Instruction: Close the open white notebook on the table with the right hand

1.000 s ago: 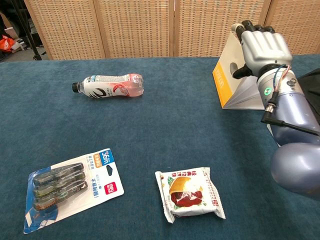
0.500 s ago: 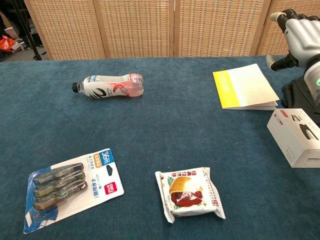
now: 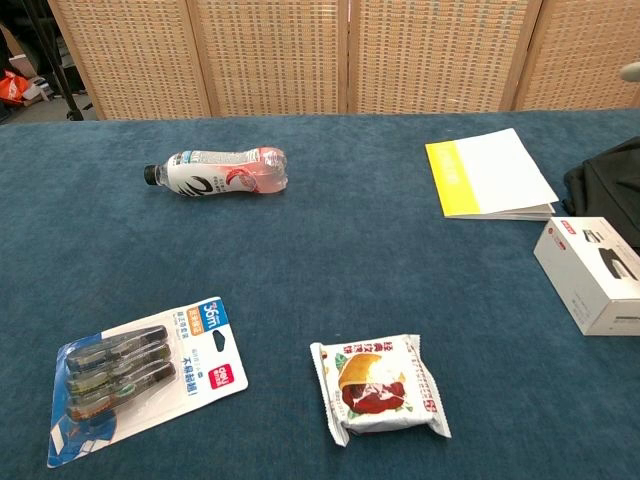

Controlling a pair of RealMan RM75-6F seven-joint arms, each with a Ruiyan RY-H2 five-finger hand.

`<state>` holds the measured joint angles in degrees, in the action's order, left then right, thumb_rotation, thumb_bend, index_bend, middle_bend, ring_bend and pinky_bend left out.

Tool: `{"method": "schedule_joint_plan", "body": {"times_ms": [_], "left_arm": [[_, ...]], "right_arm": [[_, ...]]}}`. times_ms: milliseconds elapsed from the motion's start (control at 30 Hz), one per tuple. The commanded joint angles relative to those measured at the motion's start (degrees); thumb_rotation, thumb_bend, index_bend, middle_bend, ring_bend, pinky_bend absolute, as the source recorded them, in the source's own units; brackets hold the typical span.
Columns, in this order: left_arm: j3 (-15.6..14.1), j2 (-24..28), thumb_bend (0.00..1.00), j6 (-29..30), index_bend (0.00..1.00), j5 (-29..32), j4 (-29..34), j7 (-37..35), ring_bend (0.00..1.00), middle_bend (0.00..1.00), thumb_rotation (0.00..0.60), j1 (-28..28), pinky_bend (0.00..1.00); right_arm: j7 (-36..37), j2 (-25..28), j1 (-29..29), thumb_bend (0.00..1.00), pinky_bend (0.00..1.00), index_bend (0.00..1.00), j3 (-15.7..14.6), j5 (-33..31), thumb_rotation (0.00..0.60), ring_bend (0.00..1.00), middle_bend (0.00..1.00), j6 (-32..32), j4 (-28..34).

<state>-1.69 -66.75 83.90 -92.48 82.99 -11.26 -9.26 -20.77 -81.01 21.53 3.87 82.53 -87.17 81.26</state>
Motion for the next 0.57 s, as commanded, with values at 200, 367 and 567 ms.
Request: {"method": "schedule_joint_plan", "body": {"times_ms": [200, 367, 567], "left_arm": [[0.2, -0.9, 0.07, -0.2, 0.00, 0.3, 0.2, 2.3, 0.00, 0.00, 0.553, 0.1, 0.08], [0.5, -1.1, 0.07, -0.4, 0.00, 0.9, -0.1, 2.7, 0.00, 0.00, 0.553, 0.1, 0.08], [0.9, -0.9, 0.07, 0.4, 0.00, 1.2, -0.2, 2.2, 0.00, 0.00, 0.553, 0.4, 0.08]], "right_arm": [[5.7, 2.8, -7.0, 0.36, 0.00, 0.00, -4.1, 4.3, 0.600, 0.00, 0.00, -6.5, -3.9], [7.3, 2.7, -9.6, 0.36, 0.00, 0.00, -5.2, 7.5, 0.600, 0.00, 0.00, -10.6, -5.7], [6.8, 2.1, -11.3, 0.36, 0.00, 0.00, -6.1, 10.1, 0.600, 0.00, 0.00, -11.5, -7.2]]}}
